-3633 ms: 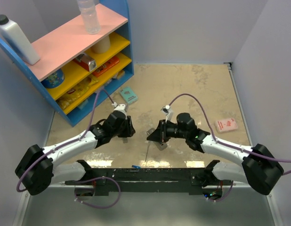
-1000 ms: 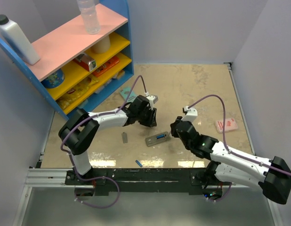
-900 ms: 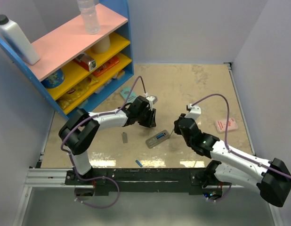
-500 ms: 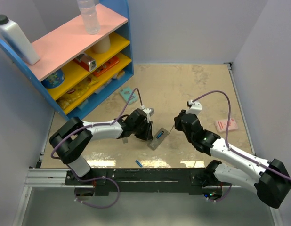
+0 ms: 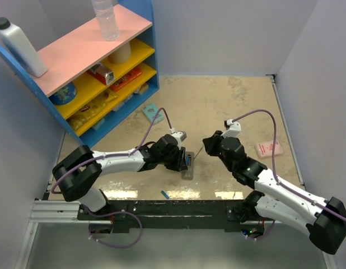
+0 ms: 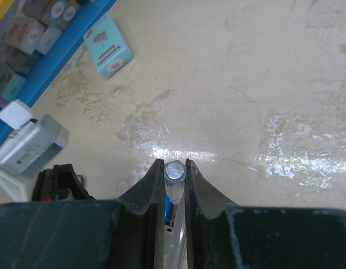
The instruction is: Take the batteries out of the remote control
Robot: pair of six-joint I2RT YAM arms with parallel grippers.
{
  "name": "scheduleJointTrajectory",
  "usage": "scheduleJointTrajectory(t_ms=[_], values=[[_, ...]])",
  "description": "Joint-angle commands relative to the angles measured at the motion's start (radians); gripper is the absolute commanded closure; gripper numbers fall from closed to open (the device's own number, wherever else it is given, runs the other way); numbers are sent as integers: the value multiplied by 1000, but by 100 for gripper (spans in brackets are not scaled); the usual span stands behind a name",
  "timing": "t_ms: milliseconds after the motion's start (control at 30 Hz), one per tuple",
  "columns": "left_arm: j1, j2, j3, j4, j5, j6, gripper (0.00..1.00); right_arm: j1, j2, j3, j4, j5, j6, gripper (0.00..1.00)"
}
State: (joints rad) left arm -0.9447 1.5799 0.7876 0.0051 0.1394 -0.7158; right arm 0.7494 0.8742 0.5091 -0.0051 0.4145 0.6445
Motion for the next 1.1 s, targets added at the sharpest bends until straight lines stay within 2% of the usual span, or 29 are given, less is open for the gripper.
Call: scheduleJointTrajectory(t_ms=[0, 200, 400, 1067], values=[[4, -92, -2, 29, -72, -36, 63, -5, -18, -53, 135, -54, 17, 100], [55, -75, 9, 1, -87, -24, 63, -8, -6, -112, 221, -66, 79, 100], [90, -32, 18, 33, -60, -27, 65, -10, 3, -129, 208, 23, 205, 100], [109, 94, 47, 113, 25, -36, 70, -7, 80, -149, 241, 92, 227, 100]])
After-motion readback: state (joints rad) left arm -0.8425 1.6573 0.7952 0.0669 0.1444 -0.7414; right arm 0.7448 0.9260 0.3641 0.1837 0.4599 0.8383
